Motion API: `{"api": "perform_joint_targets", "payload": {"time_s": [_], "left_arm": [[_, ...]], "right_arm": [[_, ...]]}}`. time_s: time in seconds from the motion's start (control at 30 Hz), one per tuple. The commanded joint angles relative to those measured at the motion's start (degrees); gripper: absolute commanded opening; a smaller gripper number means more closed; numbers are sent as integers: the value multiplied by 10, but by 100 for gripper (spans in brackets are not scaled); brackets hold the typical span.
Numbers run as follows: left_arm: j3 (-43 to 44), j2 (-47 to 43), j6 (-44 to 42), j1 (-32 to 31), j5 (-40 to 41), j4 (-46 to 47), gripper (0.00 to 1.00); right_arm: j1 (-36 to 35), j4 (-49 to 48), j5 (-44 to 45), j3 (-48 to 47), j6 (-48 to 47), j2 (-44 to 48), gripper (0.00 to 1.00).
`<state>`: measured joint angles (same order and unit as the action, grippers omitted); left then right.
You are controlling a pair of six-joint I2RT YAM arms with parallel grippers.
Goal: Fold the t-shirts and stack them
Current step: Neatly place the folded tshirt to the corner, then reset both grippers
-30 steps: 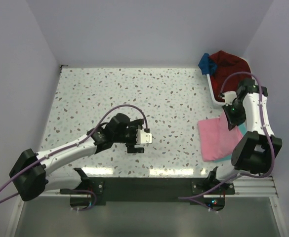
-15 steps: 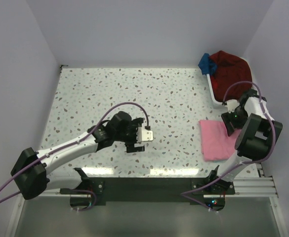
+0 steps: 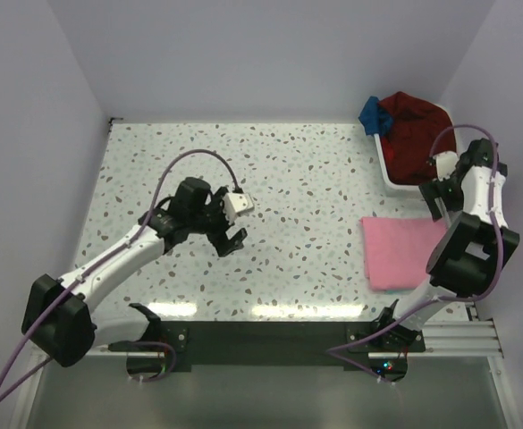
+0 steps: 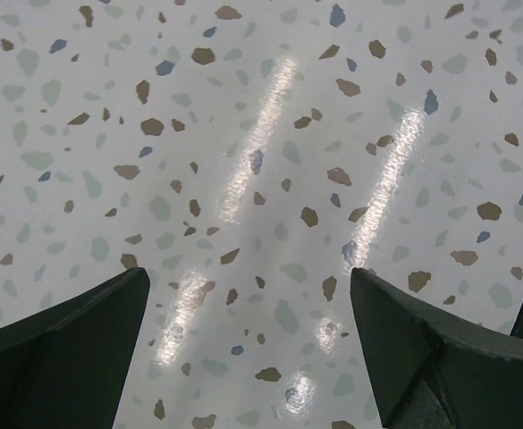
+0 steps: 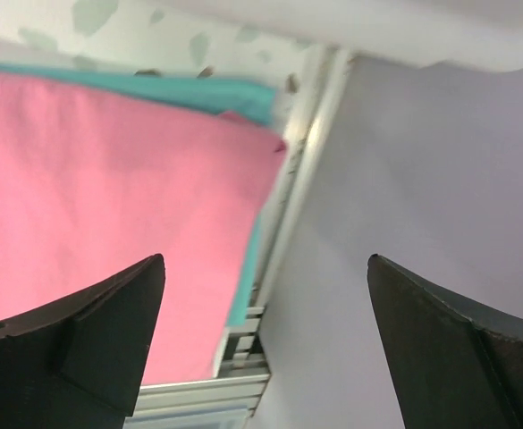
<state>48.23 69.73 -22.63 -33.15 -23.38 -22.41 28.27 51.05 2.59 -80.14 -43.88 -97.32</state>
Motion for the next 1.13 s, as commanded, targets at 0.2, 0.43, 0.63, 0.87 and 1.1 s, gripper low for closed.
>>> {"api": "perform_joint_targets", "payload": {"time_s": [0.2, 0.43, 0.63, 0.87, 1.1], "left_arm": [[119, 47, 126, 222, -130, -82, 100], [169, 107, 116, 395, -220, -128, 100], [105, 87, 47, 418, -117, -100, 100], [20, 45, 11, 417, -32, -67, 100], [5, 31, 25, 410, 6, -45, 100]], "right_arm": [[-41, 145, -136, -162, 48, 43, 99], [-228, 92, -234, -86, 219, 121, 99], [-353, -25, -260, 47, 327, 138, 99], [-408, -93, -239, 172, 346, 155, 99], [-412, -100, -222, 202, 350, 189, 99]]}}
